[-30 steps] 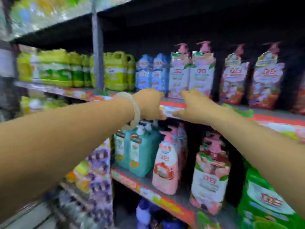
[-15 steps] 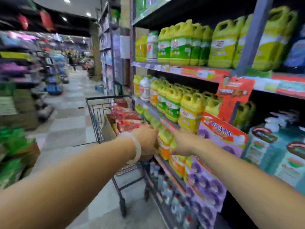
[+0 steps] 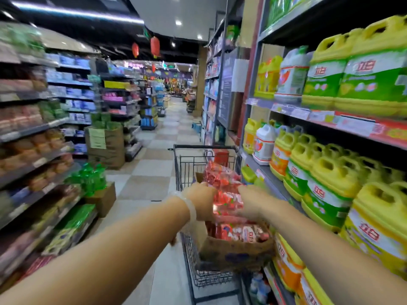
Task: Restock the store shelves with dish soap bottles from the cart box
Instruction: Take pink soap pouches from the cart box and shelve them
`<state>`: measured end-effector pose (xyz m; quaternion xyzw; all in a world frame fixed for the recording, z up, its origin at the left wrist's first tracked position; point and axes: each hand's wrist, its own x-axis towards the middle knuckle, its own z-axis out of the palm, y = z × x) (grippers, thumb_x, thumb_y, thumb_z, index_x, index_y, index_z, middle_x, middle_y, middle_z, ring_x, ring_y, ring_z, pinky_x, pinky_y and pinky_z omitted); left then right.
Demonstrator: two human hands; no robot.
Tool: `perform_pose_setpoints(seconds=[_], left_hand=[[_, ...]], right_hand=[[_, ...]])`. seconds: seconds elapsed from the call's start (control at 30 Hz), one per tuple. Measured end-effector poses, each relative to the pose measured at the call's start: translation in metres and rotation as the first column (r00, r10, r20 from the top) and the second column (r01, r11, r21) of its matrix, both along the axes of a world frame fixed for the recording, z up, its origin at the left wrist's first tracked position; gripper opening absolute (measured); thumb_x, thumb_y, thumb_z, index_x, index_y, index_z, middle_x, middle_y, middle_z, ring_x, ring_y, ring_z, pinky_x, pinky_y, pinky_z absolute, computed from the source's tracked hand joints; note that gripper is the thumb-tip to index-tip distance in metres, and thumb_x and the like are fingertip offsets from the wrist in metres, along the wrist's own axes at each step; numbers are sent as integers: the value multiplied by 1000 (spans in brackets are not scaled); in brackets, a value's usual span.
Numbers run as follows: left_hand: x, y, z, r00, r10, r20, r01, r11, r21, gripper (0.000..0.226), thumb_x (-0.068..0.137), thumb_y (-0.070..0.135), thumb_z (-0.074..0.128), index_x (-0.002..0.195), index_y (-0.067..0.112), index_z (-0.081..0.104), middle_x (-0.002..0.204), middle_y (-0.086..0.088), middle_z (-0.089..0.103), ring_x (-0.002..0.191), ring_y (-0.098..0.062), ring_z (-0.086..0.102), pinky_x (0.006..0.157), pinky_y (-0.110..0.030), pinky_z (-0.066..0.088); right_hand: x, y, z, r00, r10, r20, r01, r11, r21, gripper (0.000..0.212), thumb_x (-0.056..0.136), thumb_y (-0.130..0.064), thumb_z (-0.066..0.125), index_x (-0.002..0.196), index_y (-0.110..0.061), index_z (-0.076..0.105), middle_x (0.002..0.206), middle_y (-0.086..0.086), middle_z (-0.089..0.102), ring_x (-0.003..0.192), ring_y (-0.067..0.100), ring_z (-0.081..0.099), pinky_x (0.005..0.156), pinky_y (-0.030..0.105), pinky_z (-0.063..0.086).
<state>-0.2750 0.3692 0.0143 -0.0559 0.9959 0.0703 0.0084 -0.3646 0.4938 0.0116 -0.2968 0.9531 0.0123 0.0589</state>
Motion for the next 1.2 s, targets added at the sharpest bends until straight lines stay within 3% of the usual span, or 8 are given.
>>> perform_pose_setpoints(seconds=[0.27, 0.4, 0.53, 0.63, 0.8, 0.93, 1.07, 1.2], left_hand=[[-86, -102, -24, 998, 41, 49, -39, 999, -35, 51, 82, 39, 67, 126, 18, 52, 122, -6, 55, 110, -23, 54, 95, -35, 47], [-139, -156, -26, 998, -37, 48, 39, 998, -46, 50, 86, 37, 61, 129, 16, 49, 126, -8, 53, 116, -24, 50, 97, -33, 41], [-195, -212, -16, 992, -114, 60, 117, 991, -61, 49, 86, 36, 62, 129, 15, 49, 127, -7, 53, 116, -24, 51, 96, -31, 42], [-246, -247, -19, 986, -163, 45, 165, 985, -45, 46, 87, 34, 60, 128, 16, 49, 125, -6, 54, 114, -23, 50, 92, -30, 42], [-318, -279, -55, 964, -206, 167, 215, 976, -35, 52, 84, 37, 63, 130, 17, 49, 125, -7, 53, 113, -25, 52, 96, -34, 45], [-381, -304, -73, 944, -282, 172, 289, 957, -17, 50, 85, 34, 63, 130, 16, 49, 128, -8, 52, 116, -25, 50, 97, -30, 42], [-454, -328, -80, 931, -329, 162, 341, 938, -59, 50, 90, 32, 58, 136, 17, 45, 135, -3, 50, 124, -23, 46, 98, -27, 37], [-533, -347, -90, 912, -337, 234, 358, 933, -48, 48, 93, 34, 53, 136, 14, 45, 135, -8, 50, 124, -24, 47, 97, -27, 35]], right_hand=[[-90, -95, -33, 998, 30, 51, -32, 999, 41, 74, 83, -48, 62, 139, -11, 31, 142, 13, 35, 132, 33, 34, 107, 43, 36], [-138, -150, -43, 998, 2, 62, -4, 999, 35, 65, 83, -44, 64, 132, -11, 38, 137, 12, 42, 126, 31, 42, 101, 40, 39], [-191, -204, -35, 995, -76, 63, 77, 997, -4, 73, 83, -44, 62, 140, -10, 31, 142, 14, 37, 130, 33, 39, 104, 43, 39], [-228, -233, -30, 993, -107, 42, 109, 993, -47, 62, 86, -38, 62, 136, -11, 37, 140, 13, 42, 128, 31, 43, 102, 36, 39], [-288, -257, -61, 968, -222, 116, 220, 975, 33, 87, 74, -52, 68, 142, -12, 31, 146, 17, 36, 132, 35, 38, 107, 41, 38], [-346, -272, -81, 955, -249, 162, 249, 968, 19, 68, 84, -40, 63, 140, -12, 35, 142, 16, 41, 129, 32, 42, 105, 35, 38], [-415, -291, -104, 928, -294, 228, 302, 953, -4, 61, 88, -40, 59, 136, -9, 40, 146, 14, 39, 135, 30, 36, 110, 35, 32], [-474, -304, -123, 874, -350, 338, 386, 922, -44, 53, 92, -34, 55, 135, -7, 39, 137, 14, 47, 126, 29, 45, 96, 29, 38]])
